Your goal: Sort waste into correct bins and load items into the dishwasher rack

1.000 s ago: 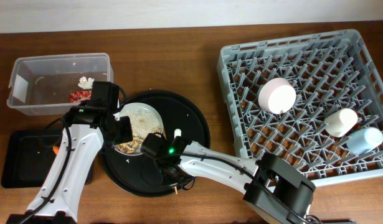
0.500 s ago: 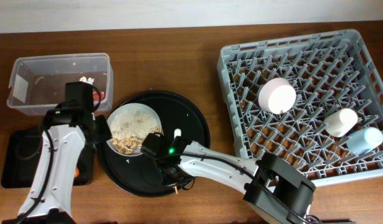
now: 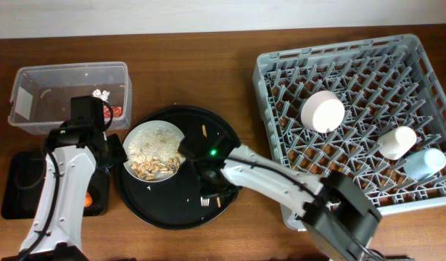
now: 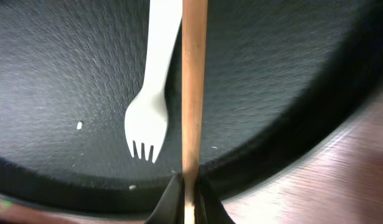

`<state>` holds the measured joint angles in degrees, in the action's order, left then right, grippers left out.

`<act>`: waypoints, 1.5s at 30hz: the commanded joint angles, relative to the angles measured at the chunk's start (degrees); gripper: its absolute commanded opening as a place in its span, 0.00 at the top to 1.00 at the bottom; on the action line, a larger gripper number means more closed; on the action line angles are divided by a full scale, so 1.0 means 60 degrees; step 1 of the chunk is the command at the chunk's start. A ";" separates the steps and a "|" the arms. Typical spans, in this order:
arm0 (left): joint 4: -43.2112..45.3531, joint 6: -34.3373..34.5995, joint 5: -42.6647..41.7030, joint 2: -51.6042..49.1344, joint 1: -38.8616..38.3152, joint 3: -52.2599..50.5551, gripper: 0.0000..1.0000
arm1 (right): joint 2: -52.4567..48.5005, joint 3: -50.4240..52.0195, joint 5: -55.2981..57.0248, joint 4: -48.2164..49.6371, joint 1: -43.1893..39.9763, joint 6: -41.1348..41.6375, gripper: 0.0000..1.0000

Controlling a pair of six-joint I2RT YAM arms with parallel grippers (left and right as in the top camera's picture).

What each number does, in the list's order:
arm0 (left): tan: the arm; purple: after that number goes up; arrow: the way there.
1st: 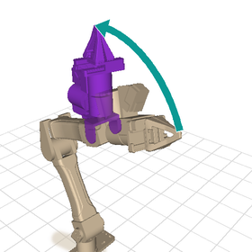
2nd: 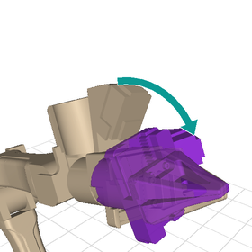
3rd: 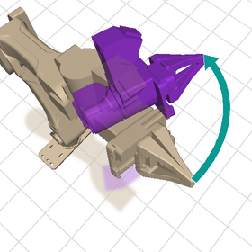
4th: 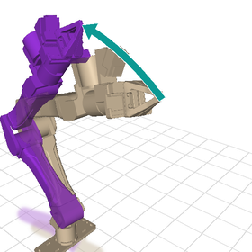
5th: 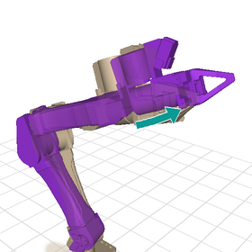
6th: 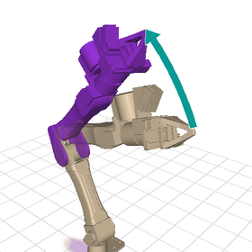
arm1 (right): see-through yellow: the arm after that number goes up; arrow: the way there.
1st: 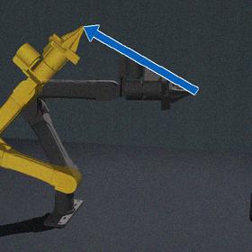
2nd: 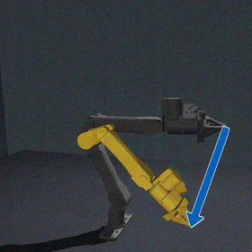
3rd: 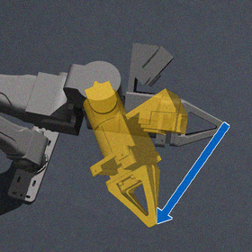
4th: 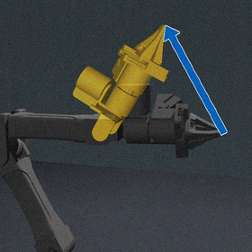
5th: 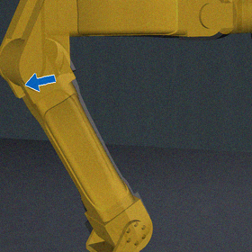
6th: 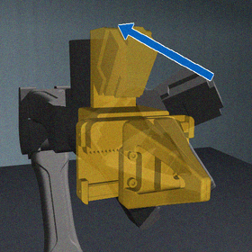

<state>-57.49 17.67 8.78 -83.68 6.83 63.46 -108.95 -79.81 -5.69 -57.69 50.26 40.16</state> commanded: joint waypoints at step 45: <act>-0.0011 0.0131 -0.0102 0.0066 0.0033 -0.0087 0.45 | 0.2444 0.1107 0.1417 -0.2138 -0.5694 -0.5901 0.96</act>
<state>-57.52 17.85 8.40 -83.68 6.83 63.42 -95.07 -73.95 2.15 -70.57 16.32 5.32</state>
